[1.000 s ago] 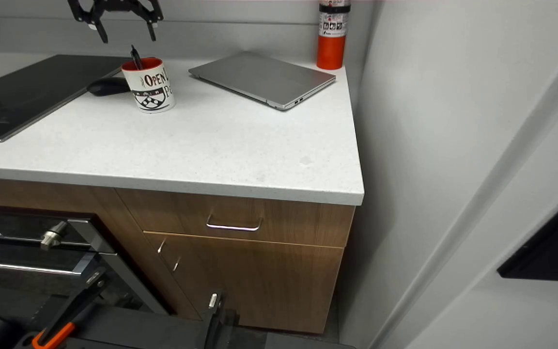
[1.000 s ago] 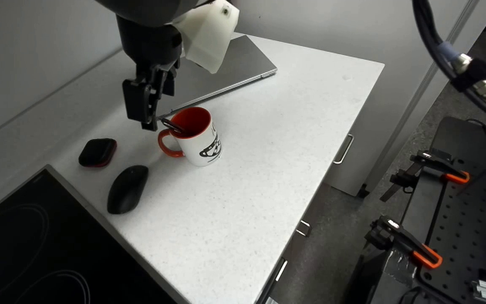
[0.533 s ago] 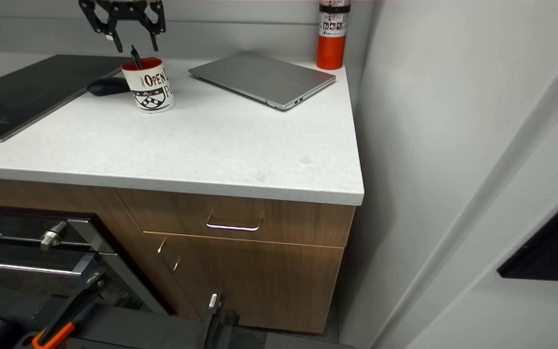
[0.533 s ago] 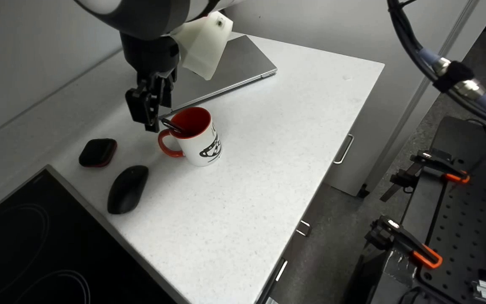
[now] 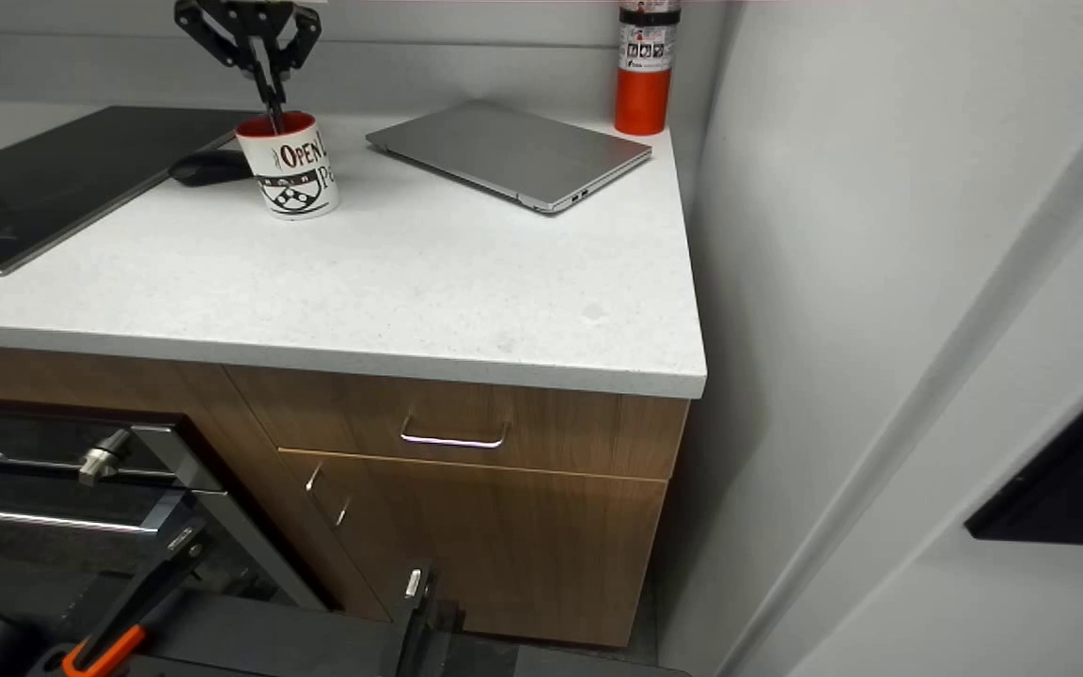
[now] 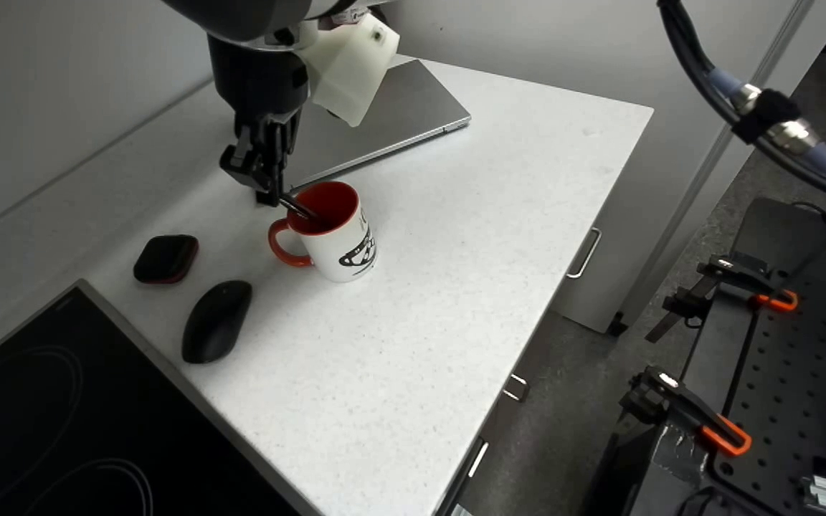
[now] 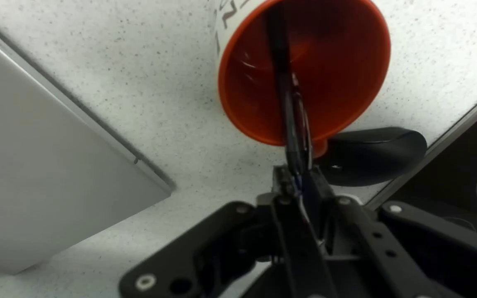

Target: Take the black pen out of the mug and place it on the countertop

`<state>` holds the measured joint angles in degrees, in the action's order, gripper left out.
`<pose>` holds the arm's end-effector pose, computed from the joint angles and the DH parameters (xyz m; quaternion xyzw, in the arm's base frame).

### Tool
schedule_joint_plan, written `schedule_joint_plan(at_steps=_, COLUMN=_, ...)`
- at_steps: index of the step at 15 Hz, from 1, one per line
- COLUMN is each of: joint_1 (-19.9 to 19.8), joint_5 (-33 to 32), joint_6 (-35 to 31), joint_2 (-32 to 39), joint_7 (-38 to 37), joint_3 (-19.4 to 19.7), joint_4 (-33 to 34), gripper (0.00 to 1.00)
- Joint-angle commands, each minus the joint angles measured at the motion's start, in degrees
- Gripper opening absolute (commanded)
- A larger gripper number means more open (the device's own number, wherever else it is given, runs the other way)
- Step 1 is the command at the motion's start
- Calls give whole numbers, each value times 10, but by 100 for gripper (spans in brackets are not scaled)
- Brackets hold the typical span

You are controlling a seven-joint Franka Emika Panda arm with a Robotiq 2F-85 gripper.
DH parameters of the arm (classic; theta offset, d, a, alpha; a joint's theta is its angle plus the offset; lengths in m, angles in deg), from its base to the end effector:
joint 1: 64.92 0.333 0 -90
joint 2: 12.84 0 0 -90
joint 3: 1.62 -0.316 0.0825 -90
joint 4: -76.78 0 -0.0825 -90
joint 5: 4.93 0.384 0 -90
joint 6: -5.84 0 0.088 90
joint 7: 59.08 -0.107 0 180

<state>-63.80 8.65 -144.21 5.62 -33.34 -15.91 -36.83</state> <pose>0.6156 0.1553 0.3410 -0.9500 -0.2457 -0.1662 0.0975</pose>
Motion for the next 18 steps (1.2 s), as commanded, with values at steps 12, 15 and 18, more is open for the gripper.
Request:
schedule_joint_plan(at_steps=12, joint_1=-20, joint_5=148, joint_6=23, joint_2=-227, joint_7=107, joint_3=22, joint_4=-107, gripper=1)
schedule_joint_plan(at_steps=15, joint_1=-7, joint_5=68, joint_6=58, joint_2=-266, joint_7=56, joint_3=59, joint_4=-144, gripper=1)
schedule_joint_plan(at_steps=18, joint_1=-2, joint_5=13, joint_6=96, joint_2=-257, joint_7=26, joint_3=84, joint_4=-166, gripper=1)
